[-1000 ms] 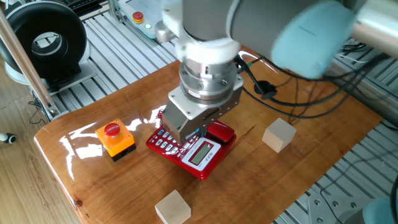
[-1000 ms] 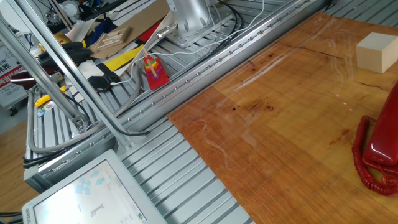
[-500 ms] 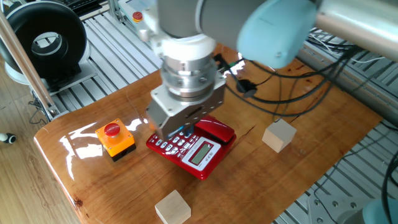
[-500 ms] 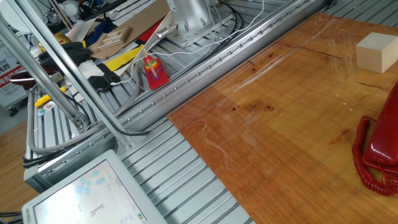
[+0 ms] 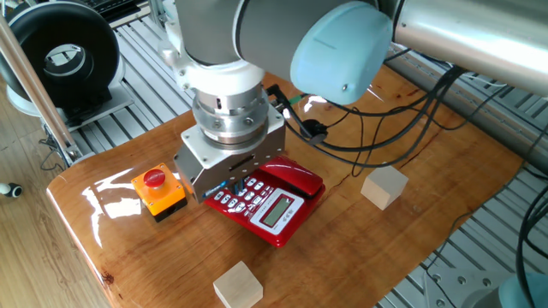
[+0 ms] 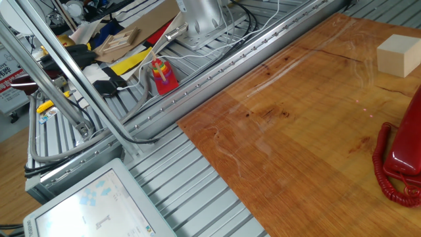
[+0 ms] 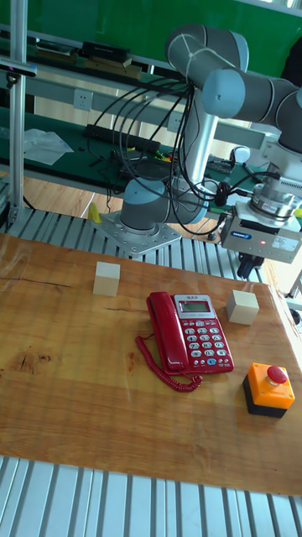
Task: Place the handset of the telephone on the corresponding phone cradle
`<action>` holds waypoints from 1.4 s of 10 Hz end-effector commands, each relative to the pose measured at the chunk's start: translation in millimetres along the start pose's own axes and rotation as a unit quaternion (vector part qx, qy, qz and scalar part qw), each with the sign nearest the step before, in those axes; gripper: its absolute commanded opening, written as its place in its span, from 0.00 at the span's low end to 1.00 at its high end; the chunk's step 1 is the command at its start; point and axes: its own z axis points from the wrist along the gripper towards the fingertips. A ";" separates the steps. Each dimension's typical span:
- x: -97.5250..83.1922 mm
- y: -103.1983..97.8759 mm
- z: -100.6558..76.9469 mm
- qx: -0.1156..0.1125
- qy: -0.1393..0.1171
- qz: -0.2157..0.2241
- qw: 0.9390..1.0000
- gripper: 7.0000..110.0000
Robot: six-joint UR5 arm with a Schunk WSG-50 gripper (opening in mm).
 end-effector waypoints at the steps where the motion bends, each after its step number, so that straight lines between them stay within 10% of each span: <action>1: -5.7 2.0 -0.7 -0.001 -0.008 -0.009 1.000 0.00; 9: 1.6 6.0 -0.7 -0.009 0.006 -0.028 1.000 0.00; 14: -3.8 -47.3 -0.3 -0.024 0.006 -0.053 0.998 0.00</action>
